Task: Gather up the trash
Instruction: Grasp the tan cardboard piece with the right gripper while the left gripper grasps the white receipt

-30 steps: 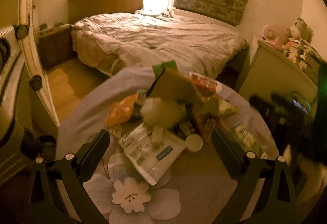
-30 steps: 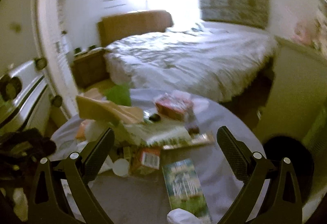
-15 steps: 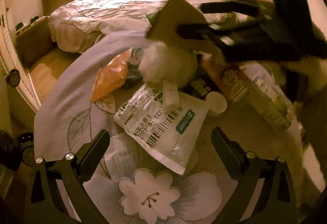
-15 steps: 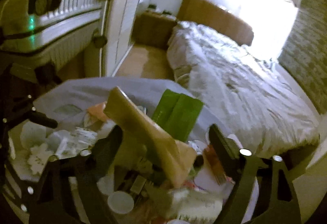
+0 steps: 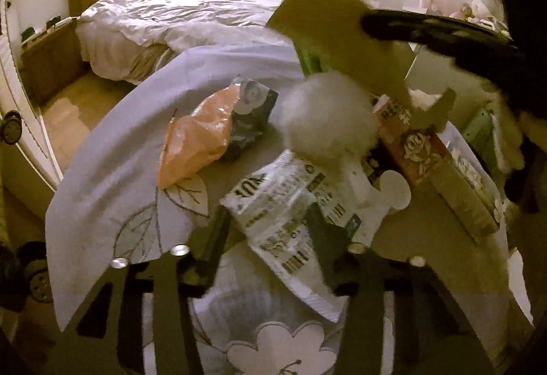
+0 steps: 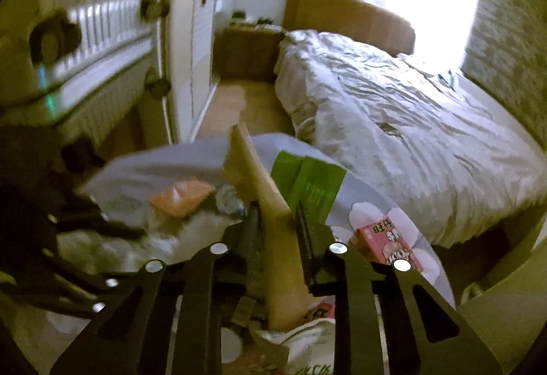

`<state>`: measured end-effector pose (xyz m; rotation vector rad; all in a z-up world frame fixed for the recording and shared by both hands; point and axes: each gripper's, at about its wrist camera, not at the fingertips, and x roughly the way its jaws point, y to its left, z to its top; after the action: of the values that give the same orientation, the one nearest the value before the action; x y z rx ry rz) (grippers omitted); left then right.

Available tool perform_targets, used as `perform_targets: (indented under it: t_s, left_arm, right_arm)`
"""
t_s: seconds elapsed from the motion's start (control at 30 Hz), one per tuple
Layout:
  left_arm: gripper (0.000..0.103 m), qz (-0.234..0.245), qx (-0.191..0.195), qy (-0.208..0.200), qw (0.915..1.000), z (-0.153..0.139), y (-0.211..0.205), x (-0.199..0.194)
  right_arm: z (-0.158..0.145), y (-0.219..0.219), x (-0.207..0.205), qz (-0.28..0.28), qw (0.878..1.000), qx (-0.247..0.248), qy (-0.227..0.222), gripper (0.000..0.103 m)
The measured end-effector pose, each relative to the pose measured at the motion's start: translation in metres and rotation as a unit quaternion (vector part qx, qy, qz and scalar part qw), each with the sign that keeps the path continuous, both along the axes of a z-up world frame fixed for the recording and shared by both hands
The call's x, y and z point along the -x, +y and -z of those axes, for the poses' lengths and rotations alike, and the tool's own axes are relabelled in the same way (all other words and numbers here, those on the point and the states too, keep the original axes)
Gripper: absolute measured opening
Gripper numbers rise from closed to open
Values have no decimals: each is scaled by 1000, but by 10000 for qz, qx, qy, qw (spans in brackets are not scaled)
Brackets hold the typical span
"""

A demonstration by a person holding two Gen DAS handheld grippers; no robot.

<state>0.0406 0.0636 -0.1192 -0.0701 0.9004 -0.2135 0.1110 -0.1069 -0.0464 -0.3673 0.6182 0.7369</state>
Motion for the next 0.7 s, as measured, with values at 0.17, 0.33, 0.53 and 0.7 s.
perform_targets:
  t_s: [0.17,0.33,0.53,0.7]
  left_arm:
    - [33,-80,170,-11,9998,-8,5,14]
    - [4,-96,293,-196,9993,-29,3,38]
    - [4,-121,182,-432,9988,-57,-1,58]
    - [5,-144,43,-231,9996,-47,-8,57]
  right_arm:
    - [-29,-29,17,263,9965,-788,123,22]
    - [-52,-68,31,508,9849,-1612,374,22]
    - [-55,-116,47,864,9693,-2211,648,22]
    - [-42,-140,65,1140,9637,-2279,795,22]
